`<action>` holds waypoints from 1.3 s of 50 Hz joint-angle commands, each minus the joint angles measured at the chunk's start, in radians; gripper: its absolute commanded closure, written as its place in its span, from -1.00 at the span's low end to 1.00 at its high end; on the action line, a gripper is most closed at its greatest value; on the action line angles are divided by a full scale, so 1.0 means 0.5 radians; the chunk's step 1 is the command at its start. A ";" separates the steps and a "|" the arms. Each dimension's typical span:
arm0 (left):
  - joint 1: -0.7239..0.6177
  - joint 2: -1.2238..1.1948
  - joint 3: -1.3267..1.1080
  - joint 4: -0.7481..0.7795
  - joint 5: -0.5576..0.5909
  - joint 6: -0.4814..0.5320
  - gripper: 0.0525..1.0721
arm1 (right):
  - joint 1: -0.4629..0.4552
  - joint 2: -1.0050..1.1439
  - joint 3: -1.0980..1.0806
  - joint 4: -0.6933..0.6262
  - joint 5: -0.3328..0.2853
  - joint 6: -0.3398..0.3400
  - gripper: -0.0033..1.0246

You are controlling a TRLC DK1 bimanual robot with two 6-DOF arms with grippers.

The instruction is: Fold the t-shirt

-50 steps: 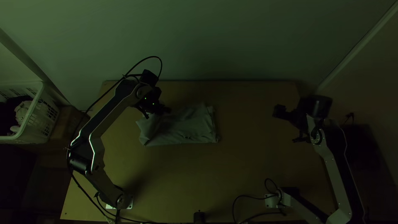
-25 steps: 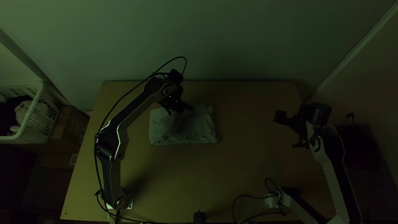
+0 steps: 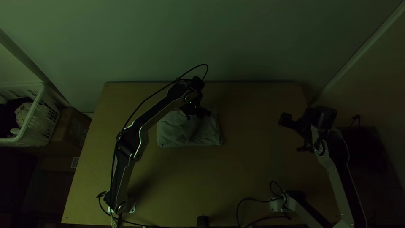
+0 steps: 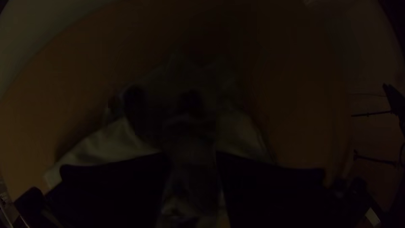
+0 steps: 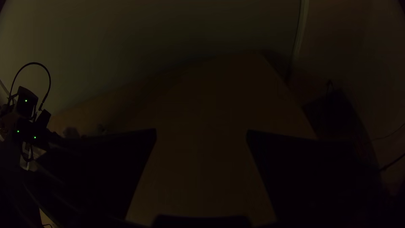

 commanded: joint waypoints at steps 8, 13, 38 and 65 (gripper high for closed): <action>-0.004 -0.048 0.046 0.255 0.128 -0.156 -0.92 | 0.021 0.006 -0.127 0.098 0.019 -0.004 -0.91; 0.024 -0.107 0.037 0.261 0.152 -0.172 -0.92 | 0.021 0.015 -0.137 0.144 0.022 -0.013 -0.91; 0.416 -0.769 -0.353 0.460 0.140 -0.116 -0.92 | 0.046 -0.025 -0.054 0.562 0.019 -0.197 -0.91; 1.091 -1.911 -1.460 0.948 0.125 0.065 -0.92 | 0.058 -0.344 0.069 0.887 -0.012 -0.265 -0.91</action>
